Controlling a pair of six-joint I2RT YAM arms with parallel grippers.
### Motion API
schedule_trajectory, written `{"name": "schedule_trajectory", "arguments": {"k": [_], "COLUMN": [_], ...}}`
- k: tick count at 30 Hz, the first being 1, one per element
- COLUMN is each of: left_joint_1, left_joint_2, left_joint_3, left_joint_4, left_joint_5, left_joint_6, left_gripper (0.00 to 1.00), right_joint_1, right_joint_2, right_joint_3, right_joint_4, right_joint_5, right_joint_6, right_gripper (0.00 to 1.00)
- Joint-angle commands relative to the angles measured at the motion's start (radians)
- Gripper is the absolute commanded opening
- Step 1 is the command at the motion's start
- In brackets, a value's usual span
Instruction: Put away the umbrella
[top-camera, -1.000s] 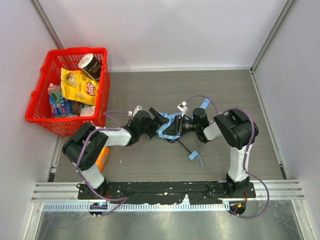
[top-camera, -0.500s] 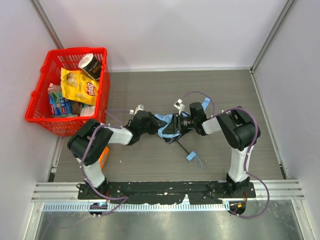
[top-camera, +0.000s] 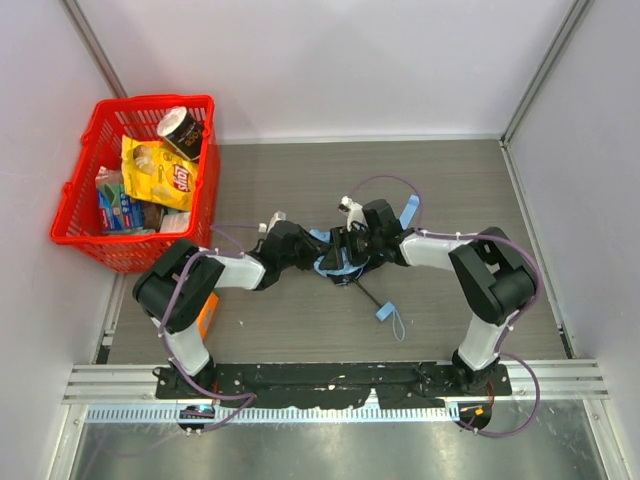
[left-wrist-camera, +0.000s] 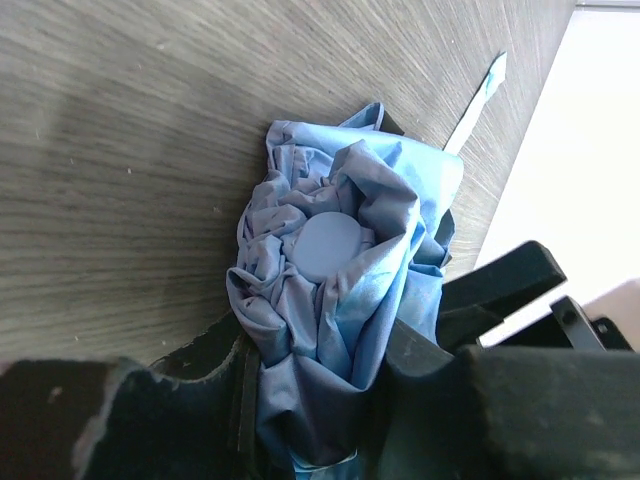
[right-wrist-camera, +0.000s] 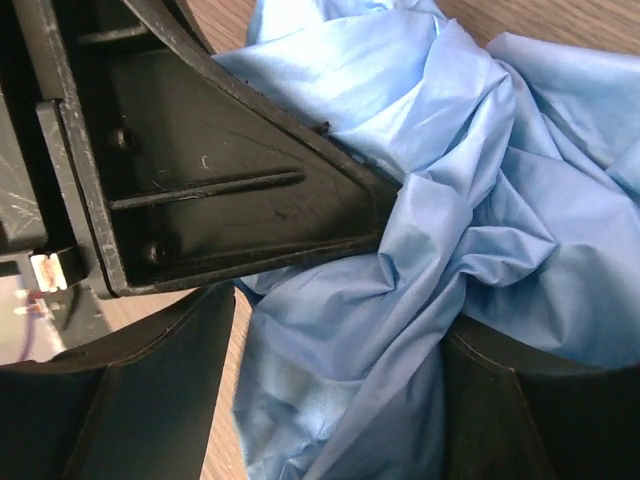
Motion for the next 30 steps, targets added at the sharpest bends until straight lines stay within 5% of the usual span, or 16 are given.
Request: {"name": "schedule_trajectory", "arguments": {"k": [1, 11, 19, 25, 30], "left_joint_1": [-0.015, -0.041, -0.052, -0.053, -0.052], "left_joint_2": [-0.028, -0.042, -0.045, -0.047, -0.064], "left_joint_3": [0.000, 0.095, 0.078, 0.097, 0.080], "left_joint_4": [-0.186, -0.422, -0.432, -0.508, -0.493], "left_joint_5": [-0.044, -0.067, -0.076, -0.045, -0.050], "left_joint_6": [-0.057, -0.078, -0.114, -0.173, -0.167], "left_gripper": [0.00, 0.00, 0.00, 0.00, 0.00], "right_joint_1": [0.074, 0.326, 0.410, 0.516, 0.536], "right_joint_2": [-0.119, -0.259, -0.210, -0.110, -0.087], "right_joint_3": [0.047, 0.066, 0.032, -0.039, -0.109], "right_joint_4": [-0.311, -0.314, -0.207, -0.038, 0.039], "right_joint_5": [0.337, 0.826, 0.870, 1.067, 0.994], "right_joint_6": [-0.142, -0.383, -0.458, -0.476, -0.407], "right_gripper": [0.72, 0.76, 0.77, 0.77, 0.77]}}
